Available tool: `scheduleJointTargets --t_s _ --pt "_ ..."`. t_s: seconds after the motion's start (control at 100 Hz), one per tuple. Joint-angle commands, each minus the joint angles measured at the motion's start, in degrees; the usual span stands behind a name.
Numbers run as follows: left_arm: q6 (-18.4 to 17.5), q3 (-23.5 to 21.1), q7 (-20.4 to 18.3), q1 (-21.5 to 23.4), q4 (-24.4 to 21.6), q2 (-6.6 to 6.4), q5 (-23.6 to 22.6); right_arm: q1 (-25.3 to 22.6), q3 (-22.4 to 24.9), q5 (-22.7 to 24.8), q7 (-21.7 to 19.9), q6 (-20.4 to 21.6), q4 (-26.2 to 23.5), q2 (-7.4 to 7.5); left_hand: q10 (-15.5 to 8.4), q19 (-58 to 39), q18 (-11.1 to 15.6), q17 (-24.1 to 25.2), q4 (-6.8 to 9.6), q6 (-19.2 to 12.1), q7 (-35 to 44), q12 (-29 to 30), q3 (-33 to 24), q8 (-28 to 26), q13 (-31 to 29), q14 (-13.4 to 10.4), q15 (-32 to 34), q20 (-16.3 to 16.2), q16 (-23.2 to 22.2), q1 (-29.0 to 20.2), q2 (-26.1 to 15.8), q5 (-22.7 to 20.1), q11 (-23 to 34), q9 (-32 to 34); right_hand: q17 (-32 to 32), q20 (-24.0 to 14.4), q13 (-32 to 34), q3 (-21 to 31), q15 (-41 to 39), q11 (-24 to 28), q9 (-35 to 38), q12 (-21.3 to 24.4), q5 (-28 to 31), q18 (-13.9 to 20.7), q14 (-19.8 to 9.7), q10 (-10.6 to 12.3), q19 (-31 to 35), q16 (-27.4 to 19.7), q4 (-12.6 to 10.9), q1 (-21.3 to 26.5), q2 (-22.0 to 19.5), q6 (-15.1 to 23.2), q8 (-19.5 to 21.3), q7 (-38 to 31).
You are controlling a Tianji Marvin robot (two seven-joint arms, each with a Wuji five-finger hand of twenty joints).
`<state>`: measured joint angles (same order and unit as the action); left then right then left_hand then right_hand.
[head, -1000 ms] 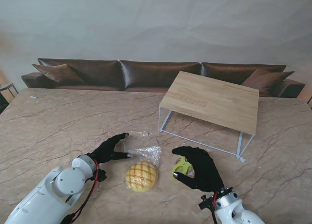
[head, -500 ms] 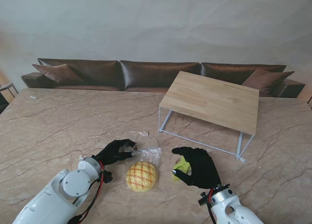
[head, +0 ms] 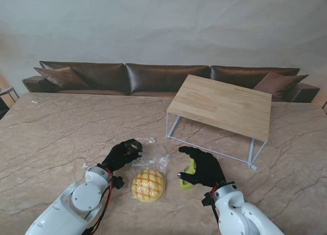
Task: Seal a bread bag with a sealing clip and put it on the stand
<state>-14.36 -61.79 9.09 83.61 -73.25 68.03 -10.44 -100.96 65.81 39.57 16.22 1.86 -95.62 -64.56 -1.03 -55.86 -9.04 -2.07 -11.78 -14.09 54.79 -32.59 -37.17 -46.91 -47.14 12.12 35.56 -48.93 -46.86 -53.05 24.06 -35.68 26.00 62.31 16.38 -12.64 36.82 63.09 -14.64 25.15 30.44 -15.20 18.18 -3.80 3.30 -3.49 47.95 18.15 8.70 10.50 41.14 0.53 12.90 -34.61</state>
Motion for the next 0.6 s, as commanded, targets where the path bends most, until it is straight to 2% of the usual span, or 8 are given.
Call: scheduleJointTargets --t_s 0.0,0.04,0.1,0.26,0.38,0.52,0.59 --pt "-0.7 -0.6 0.0 1.2 -1.8 0.69 0.2 1.9 -0.7 -0.6 -0.5 -0.7 0.2 -0.84 -1.1 -2.5 0.2 -0.2 -1.4 -5.0 4.9 -1.5 1.8 -4.4 -2.1 0.1 1.5 0.6 -1.6 -2.0 -3.9 0.2 2.9 2.3 0.5 -0.9 0.3 1.7 0.6 1.6 -1.2 -0.7 -2.0 -0.1 0.7 -0.4 0.9 0.3 2.0 0.1 2.7 -0.6 -1.2 0.0" --pt "-1.1 -0.9 0.6 1.7 -2.5 0.82 0.4 3.0 -1.5 -2.3 -0.7 -1.2 0.9 -1.11 -1.0 -2.7 0.3 -0.4 -1.39 -5.0 5.0 -1.7 1.7 -4.7 -2.4 0.2 1.7 0.6 -1.7 -2.0 -3.9 0.0 3.3 2.5 1.8 -2.5 1.0 2.7 0.1 2.0 -1.6 -0.8 -2.1 -0.5 0.6 -0.7 3.4 0.4 2.5 0.1 4.0 -0.8 -1.5 -0.3" --pt "-1.4 -1.4 1.2 2.5 -3.6 0.85 0.3 4.6 -2.7 -4.3 -1.4 -2.0 1.8 -1.38 -1.4 -3.1 0.4 -0.6 -1.47 -5.3 5.0 -2.0 1.7 -5.3 -2.7 0.0 1.9 0.6 -1.7 -1.9 -4.1 0.1 3.6 2.5 3.6 -6.9 1.7 3.5 -0.1 2.4 -2.1 -0.8 -2.4 -1.1 0.1 -1.0 7.8 0.3 3.0 -0.7 5.1 -0.9 -2.0 -0.4" --pt "-2.8 -2.8 1.9 4.7 -6.6 0.86 1.1 9.0 -6.0 -11.6 -0.7 -3.0 5.2 -2.98 -1.8 -3.4 0.0 -0.5 -1.42 -6.0 4.1 -2.5 1.6 -7.4 -2.8 0.0 1.7 1.1 -1.6 -1.6 -4.4 -0.4 3.6 2.4 2.4 -8.3 0.2 5.0 0.6 2.8 -3.3 -0.9 -3.3 -1.3 0.7 -1.4 5.5 -0.6 3.7 -2.3 7.1 -1.7 -2.5 -0.3" --pt "-3.2 -3.5 3.3 6.1 -8.4 1.07 1.2 12.0 -8.2 -18.5 -0.8 -1.9 8.1 -4.3 -1.6 -3.8 0.1 -0.9 -1.38 -6.1 4.0 -2.3 1.3 -7.8 -3.3 0.0 1.9 1.0 -1.6 -1.5 -4.1 -0.6 3.5 2.7 2.5 -8.9 0.5 6.1 0.3 3.1 -2.5 -1.0 -2.6 -2.1 1.2 -1.2 5.0 -1.0 4.2 -3.4 8.3 -1.2 -2.5 -0.7" --pt "-3.1 -3.8 4.7 7.3 -9.6 1.44 1.9 15.4 -11.3 -26.1 0.7 1.4 12.7 -6.38 -0.8 -4.2 0.2 -1.4 -1.57 -6.0 3.5 -0.8 -0.4 -8.4 -4.2 0.1 1.9 1.1 -1.3 -0.8 -3.3 -1.2 2.9 3.5 6.8 -12.6 8.3 8.8 -2.4 3.7 7.5 -1.1 3.5 -4.7 0.7 0.6 10.4 -0.6 4.5 -0.5 13.6 3.4 -0.8 -3.8" --pt "-3.2 -3.9 5.1 7.6 -10.0 1.58 2.3 16.8 -12.7 -28.9 0.7 3.5 14.8 -7.11 -0.5 -4.4 0.2 -1.4 -1.6 -5.9 3.5 -0.5 -0.8 -8.5 -4.4 0.2 2.0 1.0 -1.3 -0.7 -3.3 -1.3 2.9 3.4 8.9 -15.6 12.9 9.0 -4.2 3.5 13.8 -1.0 8.1 -6.4 0.8 1.7 14.2 0.6 4.0 3.8 14.0 7.3 0.7 -5.7"
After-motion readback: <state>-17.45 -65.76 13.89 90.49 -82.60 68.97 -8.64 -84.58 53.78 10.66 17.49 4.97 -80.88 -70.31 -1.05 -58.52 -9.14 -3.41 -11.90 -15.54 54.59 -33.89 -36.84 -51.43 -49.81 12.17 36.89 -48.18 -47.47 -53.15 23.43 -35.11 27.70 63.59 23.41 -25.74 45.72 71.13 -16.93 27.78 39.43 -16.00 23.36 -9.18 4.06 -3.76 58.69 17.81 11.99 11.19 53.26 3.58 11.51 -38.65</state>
